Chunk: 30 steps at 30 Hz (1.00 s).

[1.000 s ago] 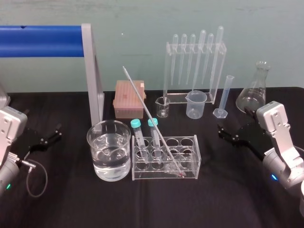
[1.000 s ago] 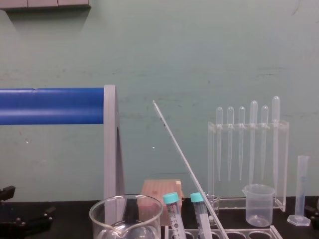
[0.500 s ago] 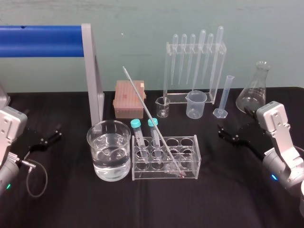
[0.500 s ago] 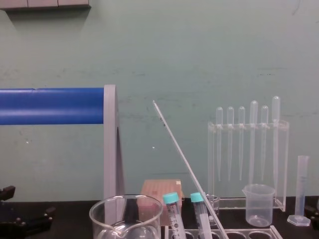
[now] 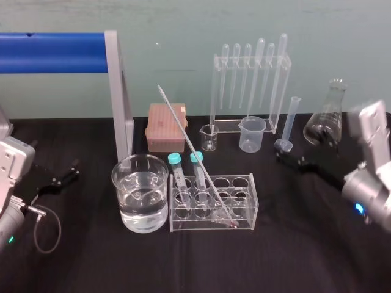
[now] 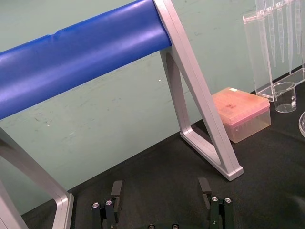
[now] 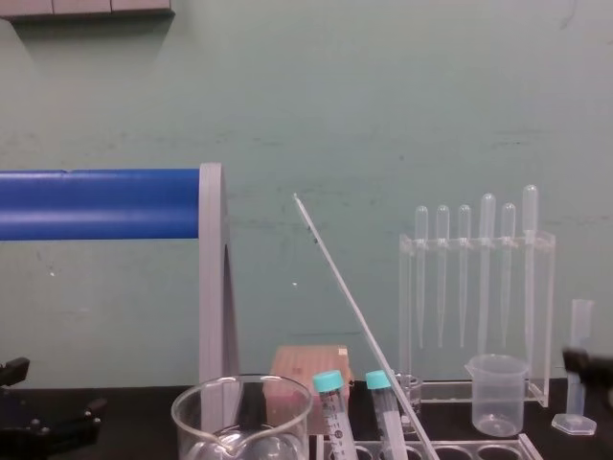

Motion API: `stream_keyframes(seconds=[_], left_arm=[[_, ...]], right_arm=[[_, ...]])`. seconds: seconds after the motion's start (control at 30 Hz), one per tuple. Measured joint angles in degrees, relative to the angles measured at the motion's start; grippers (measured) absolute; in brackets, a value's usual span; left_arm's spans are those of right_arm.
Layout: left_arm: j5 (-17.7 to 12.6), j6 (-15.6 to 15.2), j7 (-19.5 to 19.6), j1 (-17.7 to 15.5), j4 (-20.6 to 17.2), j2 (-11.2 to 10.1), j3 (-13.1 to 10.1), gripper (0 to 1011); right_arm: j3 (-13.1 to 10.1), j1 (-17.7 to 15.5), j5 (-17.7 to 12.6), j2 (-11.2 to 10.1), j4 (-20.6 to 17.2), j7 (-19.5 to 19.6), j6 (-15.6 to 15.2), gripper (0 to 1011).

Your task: Hold the thermometer with one hand and immerse one end into the beaker, then reinsert it into the test tube rack.

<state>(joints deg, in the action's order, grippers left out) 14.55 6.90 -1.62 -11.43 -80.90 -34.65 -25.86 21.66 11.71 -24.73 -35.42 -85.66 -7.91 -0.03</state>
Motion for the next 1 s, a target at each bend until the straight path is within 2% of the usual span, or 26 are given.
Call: stream_keyframes(seconds=[0.03,0.17,0.2,0.27,0.4,0.53,0.7,0.83,1.0], left_arm=[[0.0,0.0,0.0,0.0,0.0,0.0,0.0,1008],[0.0,0.0,0.0,0.0,0.0,0.0,0.0,1008],[0.0,0.0,0.0,0.0,0.0,0.0,0.0,1008],[0.0,0.0,0.0,0.0,0.0,0.0,0.0,1008],[0.0,0.0,0.0,0.0,0.0,0.0,0.0,1008],[0.0,0.0,0.0,0.0,0.0,0.0,0.0,1008],[0.0,0.0,0.0,0.0,0.0,0.0,0.0,1008],[0.0,0.0,0.0,0.0,0.0,0.0,0.0,1008],[0.0,0.0,0.0,0.0,0.0,0.0,0.0,1008]], right_arm=[[-1.1,0.5,-3.0,-0.2,-1.4,-2.6,-2.3,1002],[-2.7,3.0,-9.4,-0.9,-4.8,-10.2,-8.9,1002],[-2.7,3.0,-9.4,-0.9,-4.8,-10.2,-8.9,1002],[-2.6,4.8,-11.2,-0.9,-5.8,-13.5,-11.3,1002],[-0.2,9.3,-13.4,-0.8,-6.7,-19.3,-15.3,1002],[2.7,12.8,-14.1,-0.1,-6.7,-22.9,-17.0,1002],[6.2,16.1,-13.6,1.5,-5.9,-25.2,-17.3,1002],[9.5,18.5,-12.0,3.5,-3.8,-25.0,-17.3,1002],[11.8,20.2,-10.1,5.8,-0.9,-22.8,-17.3,1002]])
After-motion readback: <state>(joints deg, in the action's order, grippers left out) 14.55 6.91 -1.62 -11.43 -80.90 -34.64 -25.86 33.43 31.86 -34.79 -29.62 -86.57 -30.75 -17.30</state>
